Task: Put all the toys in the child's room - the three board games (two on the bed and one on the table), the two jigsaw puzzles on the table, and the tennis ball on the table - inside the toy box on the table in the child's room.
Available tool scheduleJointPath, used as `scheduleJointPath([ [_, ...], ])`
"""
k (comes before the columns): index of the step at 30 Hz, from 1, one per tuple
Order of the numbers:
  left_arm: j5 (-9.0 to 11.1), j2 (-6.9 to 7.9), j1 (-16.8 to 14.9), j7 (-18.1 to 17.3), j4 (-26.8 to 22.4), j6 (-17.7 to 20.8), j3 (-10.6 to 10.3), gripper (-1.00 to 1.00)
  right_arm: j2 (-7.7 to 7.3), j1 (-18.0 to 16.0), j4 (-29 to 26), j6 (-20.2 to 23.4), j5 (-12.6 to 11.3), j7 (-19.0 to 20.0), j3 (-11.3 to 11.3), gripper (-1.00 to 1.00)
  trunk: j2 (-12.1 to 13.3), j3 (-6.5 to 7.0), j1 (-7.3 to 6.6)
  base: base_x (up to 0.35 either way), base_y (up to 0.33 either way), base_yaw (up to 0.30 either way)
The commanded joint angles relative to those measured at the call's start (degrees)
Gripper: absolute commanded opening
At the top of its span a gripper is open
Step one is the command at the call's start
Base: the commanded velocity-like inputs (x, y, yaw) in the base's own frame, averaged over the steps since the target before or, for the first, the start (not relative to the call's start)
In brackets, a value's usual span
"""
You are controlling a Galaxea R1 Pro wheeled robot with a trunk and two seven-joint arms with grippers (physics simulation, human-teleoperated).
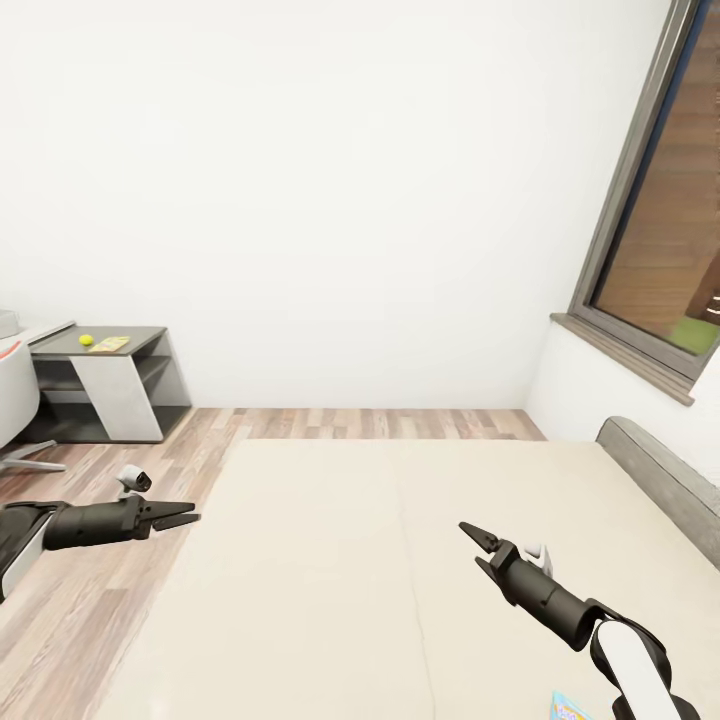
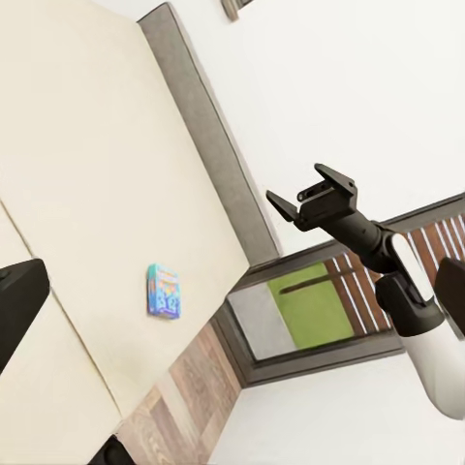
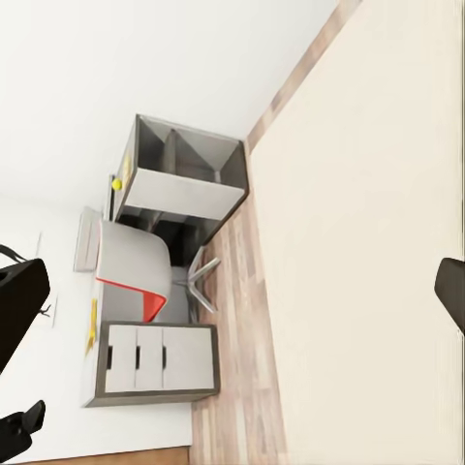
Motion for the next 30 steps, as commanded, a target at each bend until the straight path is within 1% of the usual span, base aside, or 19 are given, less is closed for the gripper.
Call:
scheduleJointPath([
  [1,0.23,0.09,-0.08,-0.18,0.01,0.61,-0.28,1.0,0.02,-0.06,0.0,0.3,0.23,0.31,-0.09,1.0,-0.14,-0.13,0.04,0.0,-0.183,0.0],
  [30,0.23,0.1,-0.08,-0.25,0.01,0.61,-0.28,1.0,-0.04,-0.06,0.0,0.3,0.23,0.31,-0.18,1.0,-0.14,-0.13,0.04,0.0,-0.183,0.0],
])
